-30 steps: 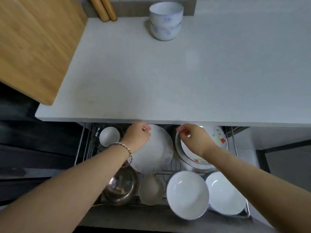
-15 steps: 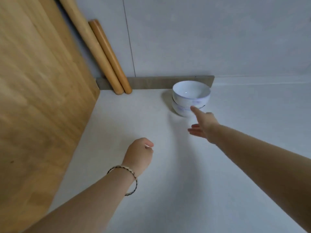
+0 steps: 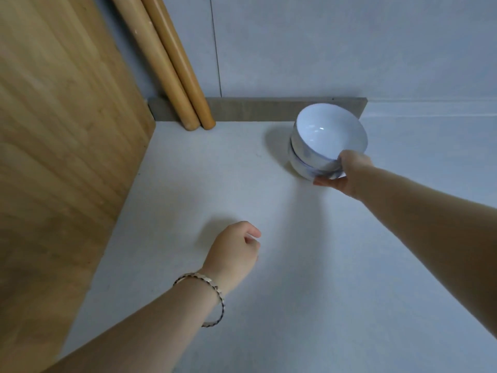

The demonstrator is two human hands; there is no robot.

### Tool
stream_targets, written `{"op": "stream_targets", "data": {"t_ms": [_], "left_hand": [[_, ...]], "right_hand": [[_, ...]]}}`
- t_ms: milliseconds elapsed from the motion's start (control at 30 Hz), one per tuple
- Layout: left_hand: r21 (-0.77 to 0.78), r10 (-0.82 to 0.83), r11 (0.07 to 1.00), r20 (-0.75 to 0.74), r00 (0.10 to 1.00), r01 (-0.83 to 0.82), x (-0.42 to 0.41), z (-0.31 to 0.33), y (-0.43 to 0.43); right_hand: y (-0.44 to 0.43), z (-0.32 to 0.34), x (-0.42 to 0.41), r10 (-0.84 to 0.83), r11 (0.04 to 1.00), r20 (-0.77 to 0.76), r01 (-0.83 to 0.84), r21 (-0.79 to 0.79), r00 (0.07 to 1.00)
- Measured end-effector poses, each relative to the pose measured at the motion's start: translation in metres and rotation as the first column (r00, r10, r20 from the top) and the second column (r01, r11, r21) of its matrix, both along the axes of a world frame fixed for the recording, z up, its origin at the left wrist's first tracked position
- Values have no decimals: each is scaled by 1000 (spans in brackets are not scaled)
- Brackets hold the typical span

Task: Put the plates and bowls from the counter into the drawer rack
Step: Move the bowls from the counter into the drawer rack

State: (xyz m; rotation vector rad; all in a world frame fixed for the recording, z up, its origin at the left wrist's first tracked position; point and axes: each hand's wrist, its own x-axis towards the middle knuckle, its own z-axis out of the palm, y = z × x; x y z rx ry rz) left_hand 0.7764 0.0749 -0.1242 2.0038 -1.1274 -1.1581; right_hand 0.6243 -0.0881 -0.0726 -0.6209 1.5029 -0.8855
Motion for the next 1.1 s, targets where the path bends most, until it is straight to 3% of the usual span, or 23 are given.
{"op": "stream_targets", "data": {"t_ms": [100, 200, 300, 400, 533, 667, 833, 1100], "left_hand": [[6, 114, 993, -131, 985, -114, -7, 12, 6], [33, 246, 968, -342, 907, -249, -20, 37, 17], [110, 212, 977, -474, 854, -182, -33, 66, 38], [134, 117, 990, -555, 823, -50, -53, 89, 80], [226, 33, 970, -494, 869, 91, -88, 100, 156], [247, 31, 967, -388, 921, 71, -128, 98, 234], [395, 182, 917, -290, 939, -56, -152, 71, 304], [522, 242, 849, -237, 941, -87, -117, -5, 369]], "right_hand": [[28, -4, -16, 75, 997, -70, -76, -13, 995], [72, -1, -42, 182, 983, -45, -180, 30, 982], [127, 8, -72, 318, 944, 23, -319, 88, 948], [188, 21, -107, 506, 859, -22, -501, 109, 862], [272, 38, -152, 673, 739, -72, -673, 34, 736], [344, 37, -182, 761, 639, -145, -769, -1, 633], [409, 13, -188, 826, 548, -234, -829, 116, 513], [478, -57, -143, 877, 481, -202, -804, 350, 437]]}}
